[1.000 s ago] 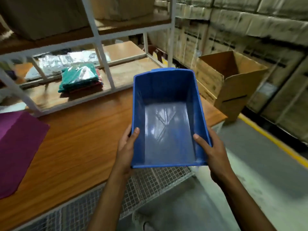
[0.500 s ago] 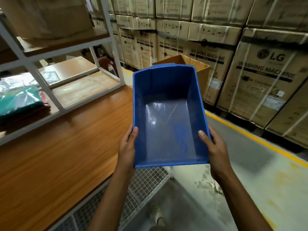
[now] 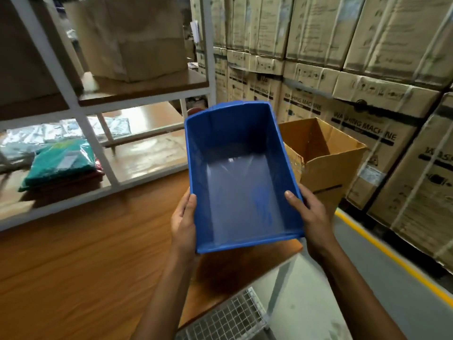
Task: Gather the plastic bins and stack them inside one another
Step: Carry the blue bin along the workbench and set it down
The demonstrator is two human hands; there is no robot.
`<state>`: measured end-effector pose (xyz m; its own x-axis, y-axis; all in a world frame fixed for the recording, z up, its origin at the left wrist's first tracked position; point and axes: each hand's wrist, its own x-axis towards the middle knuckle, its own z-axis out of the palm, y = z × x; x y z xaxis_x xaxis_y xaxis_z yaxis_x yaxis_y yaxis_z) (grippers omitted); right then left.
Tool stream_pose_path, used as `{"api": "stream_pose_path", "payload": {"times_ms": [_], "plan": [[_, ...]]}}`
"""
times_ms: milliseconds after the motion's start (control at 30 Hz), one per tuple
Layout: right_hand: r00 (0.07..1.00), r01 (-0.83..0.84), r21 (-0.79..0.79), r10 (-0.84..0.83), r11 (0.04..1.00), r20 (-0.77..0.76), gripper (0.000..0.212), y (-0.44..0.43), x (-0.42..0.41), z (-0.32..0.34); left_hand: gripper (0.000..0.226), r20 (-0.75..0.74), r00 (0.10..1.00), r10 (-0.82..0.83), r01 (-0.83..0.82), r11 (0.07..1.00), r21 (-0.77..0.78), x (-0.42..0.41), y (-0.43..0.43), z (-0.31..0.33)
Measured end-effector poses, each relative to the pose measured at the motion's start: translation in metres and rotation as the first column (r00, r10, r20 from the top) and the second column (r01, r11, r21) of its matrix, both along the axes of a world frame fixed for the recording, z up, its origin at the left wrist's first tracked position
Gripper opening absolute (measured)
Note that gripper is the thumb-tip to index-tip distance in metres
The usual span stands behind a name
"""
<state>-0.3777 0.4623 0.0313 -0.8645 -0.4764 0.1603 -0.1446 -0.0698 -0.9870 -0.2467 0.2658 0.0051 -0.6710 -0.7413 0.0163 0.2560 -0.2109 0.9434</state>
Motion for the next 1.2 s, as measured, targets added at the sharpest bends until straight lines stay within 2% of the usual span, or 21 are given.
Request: {"api": "stream_pose_path", "payload": {"times_ms": [100, 233, 333, 400, 500, 600, 667, 767, 867, 933, 1100, 1200], "plan": [[0.998, -0.062, 0.058, 0.062, 0.996, -0.003, 0.051, -0.032, -0.040, -0.004, 0.031, 0.029, 0.997, 0.065, -0.065, 0.998, 0.011, -0.025, -0.028, -0.006], [0.991, -0.132, 0.192, 0.131, 0.972, 0.018, 0.070, -0.066, -0.081, -0.020, 0.026, 0.130, 0.983, 0.126, -0.136, 0.988, 0.071, -0.055, -0.053, -0.017], [0.984, -0.171, 0.314, 0.178, 0.934, 0.008, 0.071, -0.085, -0.106, -0.034, 0.024, 0.215, 0.968, 0.130, -0.154, 0.983, 0.100, -0.074, -0.065, -0.025], [0.978, -0.181, 0.415, 0.208, 0.892, -0.022, 0.061, -0.094, -0.123, -0.044, 0.022, 0.276, 0.952, 0.129, -0.162, 0.982, 0.099, -0.084, -0.067, -0.029], [0.959, -0.214, 0.560, 0.280, 0.800, -0.034, 0.050, -0.104, -0.153, -0.056, 0.020, 0.332, 0.930, 0.160, -0.183, 0.982, 0.038, -0.097, -0.067, -0.037], [0.938, -0.214, 0.656, 0.340, 0.724, -0.070, 0.055, -0.116, -0.180, -0.056, 0.019, 0.381, 0.892, 0.244, -0.228, 0.970, -0.088, -0.110, -0.070, -0.040], [0.908, -0.199, 0.677, 0.393, 0.708, -0.144, 0.058, -0.129, -0.196, -0.053, 0.031, 0.421, 0.862, 0.283, -0.227, 0.957, -0.179, -0.119, -0.075, -0.044], [0.853, -0.190, 0.680, 0.463, 0.708, -0.243, 0.059, -0.151, -0.213, -0.052, 0.063, 0.531, 0.781, 0.328, -0.158, 0.927, -0.340, -0.134, -0.088, -0.049], [0.793, -0.168, 0.732, 0.532, 0.660, -0.298, 0.067, -0.171, -0.229, -0.056, 0.068, 0.588, 0.709, 0.390, -0.054, 0.861, -0.505, -0.151, -0.098, -0.047], [0.774, -0.155, 0.751, 0.552, 0.641, -0.311, 0.067, -0.183, -0.239, -0.057, 0.073, 0.616, 0.678, 0.401, 0.000, 0.838, -0.545, -0.158, -0.105, -0.044], [0.734, -0.121, 0.819, 0.606, 0.561, -0.306, 0.095, -0.205, -0.251, -0.061, 0.094, 0.698, 0.569, 0.434, 0.101, 0.806, -0.584, -0.168, -0.124, -0.043], [0.721, -0.129, 0.823, 0.623, 0.552, -0.304, 0.096, -0.208, -0.254, -0.061, 0.099, 0.706, 0.551, 0.446, 0.105, 0.802, -0.588, -0.170, -0.130, -0.045]]}}
